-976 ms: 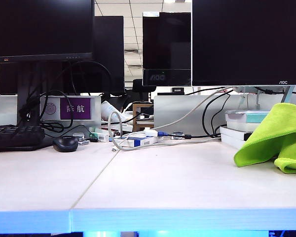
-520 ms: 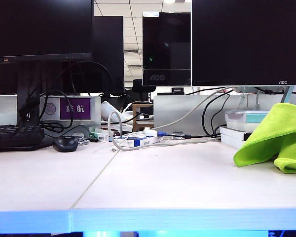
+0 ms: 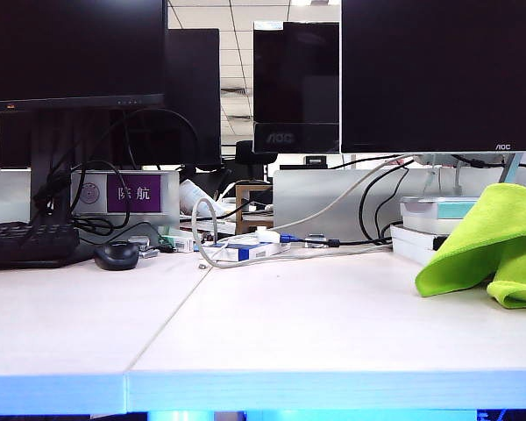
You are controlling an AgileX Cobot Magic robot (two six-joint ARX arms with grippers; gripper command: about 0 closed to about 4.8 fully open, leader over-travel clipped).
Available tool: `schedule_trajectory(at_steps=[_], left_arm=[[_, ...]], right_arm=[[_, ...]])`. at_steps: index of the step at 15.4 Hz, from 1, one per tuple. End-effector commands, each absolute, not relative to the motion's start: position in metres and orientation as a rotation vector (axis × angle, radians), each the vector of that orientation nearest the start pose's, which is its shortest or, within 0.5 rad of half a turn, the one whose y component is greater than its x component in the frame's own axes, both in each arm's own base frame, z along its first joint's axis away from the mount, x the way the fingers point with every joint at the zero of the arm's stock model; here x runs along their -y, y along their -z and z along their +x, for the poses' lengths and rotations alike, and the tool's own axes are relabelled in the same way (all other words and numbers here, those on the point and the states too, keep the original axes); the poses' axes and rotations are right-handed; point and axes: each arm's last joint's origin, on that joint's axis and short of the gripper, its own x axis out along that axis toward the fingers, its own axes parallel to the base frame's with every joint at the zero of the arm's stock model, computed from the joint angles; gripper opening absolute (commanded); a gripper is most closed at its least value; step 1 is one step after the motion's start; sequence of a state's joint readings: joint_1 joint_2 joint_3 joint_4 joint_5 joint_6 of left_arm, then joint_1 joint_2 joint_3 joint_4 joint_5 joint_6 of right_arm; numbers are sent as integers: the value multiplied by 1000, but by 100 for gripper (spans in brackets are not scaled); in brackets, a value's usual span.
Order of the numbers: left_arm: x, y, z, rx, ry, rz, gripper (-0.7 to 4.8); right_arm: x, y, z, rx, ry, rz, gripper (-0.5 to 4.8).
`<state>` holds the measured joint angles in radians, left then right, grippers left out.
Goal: Wipe the table from left to right using the rag.
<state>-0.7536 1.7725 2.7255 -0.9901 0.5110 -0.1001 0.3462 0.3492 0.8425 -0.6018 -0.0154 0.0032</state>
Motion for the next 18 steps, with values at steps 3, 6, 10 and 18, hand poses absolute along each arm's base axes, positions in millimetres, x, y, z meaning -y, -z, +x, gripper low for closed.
schedule_trajectory(at_steps=[3, 6, 10, 18], left_arm=[[111, -616, 101, -17, 1169, -12, 17], [40, -619, 34, 53, 959, -15, 17], [-14, -607, -17, 77, 809, -45, 17], [-48, -601, -50, 155, 725, -105, 17]], right_arm=[[-18, -253, 52, -100, -308, -12, -5], [-20, -235, 61, -79, -299, -8, -5], [-21, -214, 67, -161, -228, -23, -5], [-25, -152, 83, -315, -161, -52, -5]])
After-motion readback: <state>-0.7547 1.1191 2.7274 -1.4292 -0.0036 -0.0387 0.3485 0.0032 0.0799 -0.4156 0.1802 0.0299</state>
